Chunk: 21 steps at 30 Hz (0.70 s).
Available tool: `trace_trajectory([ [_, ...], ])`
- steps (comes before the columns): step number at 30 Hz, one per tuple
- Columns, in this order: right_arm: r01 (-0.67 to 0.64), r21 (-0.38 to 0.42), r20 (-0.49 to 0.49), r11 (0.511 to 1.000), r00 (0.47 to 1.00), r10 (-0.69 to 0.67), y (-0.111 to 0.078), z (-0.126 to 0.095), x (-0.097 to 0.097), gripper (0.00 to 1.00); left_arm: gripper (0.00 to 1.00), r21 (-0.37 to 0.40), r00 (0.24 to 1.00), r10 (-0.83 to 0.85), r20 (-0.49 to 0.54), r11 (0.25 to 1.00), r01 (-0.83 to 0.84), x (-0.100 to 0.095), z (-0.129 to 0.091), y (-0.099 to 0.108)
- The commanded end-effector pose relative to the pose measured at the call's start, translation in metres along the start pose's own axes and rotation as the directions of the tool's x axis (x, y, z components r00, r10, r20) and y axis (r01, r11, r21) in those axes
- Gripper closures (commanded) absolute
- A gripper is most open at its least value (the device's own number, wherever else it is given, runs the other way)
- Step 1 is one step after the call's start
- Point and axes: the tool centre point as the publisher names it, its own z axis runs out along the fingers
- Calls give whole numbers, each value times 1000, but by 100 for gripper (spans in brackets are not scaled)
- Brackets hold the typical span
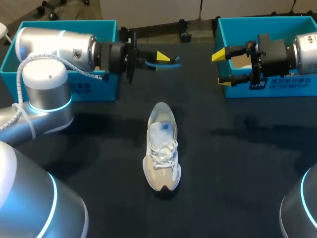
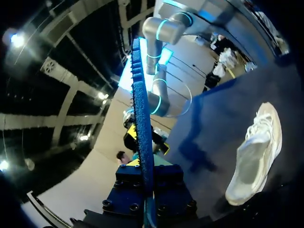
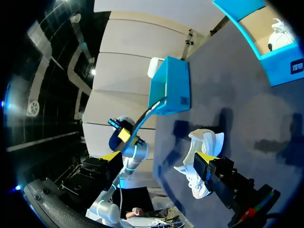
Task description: Take the shoe out of the shoebox, open the shoe tongue, remove and reinsert the insole, then place the shoe into the shoebox
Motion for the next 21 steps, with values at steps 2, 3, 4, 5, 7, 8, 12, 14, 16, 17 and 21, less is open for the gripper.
trace_trajectory([
  [2, -1, -1, 0, 1000, 1000, 1, 0, 2, 0, 0, 100, -82, 951, 308, 24, 949, -305, 3, 0, 0],
  [3, -1, -1, 0, 1000, 1000, 1, 0, 2, 0, 0, 100, -94, 944, 330, 34, 941, -325, 3, 0, 1],
  [4, -1, -1, 0, 1000, 1000, 1, 0, 2, 0, 0, 100, -114, 929, 370, 19, 924, -366, 3, 0, 3],
  [5, -1, -1, 0, 1000, 1000, 1, 0, 2, 0, 0, 100, -123, 925, 377, 33, 920, -371, 3, 0, 4],
  [7, -1, -1, 0, 1000, 1000, 1, 0, 2, 0, 0, 100, -129, 917, 398, 38, 912, -390, 3, 0, 6],
  [8, -1, -1, 0, 1000, 1000, 1, 0, 2, 0, 0, 100, -138, 910, 413, 43, 904, -404, 4, -1, 7],
  [12, -1, -1, 0, 1000, 1000, 1, 0, 2, 0, 0, 100, -142, 898, 439, 37, 892, -430, 7, -1, 10],
  [14, 5, 1, -6, 1000, 1000, -5, 0, 3, 1, 0, 100, -142, 897, 439, 44, 892, -429, 8, -1, 12],
  [16, 7, 4, -10, 1000, 1000, -7, 0, 6, 3, 0, 100, -144, 897, 440, 43, 891, -430, 9, -1, 13],
  [17, 10, 7, -13, 1000, 1000, -10, 0, 8, 4, 0, 100, -147, 895, 444, 46, 889, -433, 9, 0, 15],
  [21, 21, 12, -24, 1000, 999, -21, -2, 17, 7, 0, 100, -151, 891, 452, 43, 885, -441, 8, 0, 18],
])
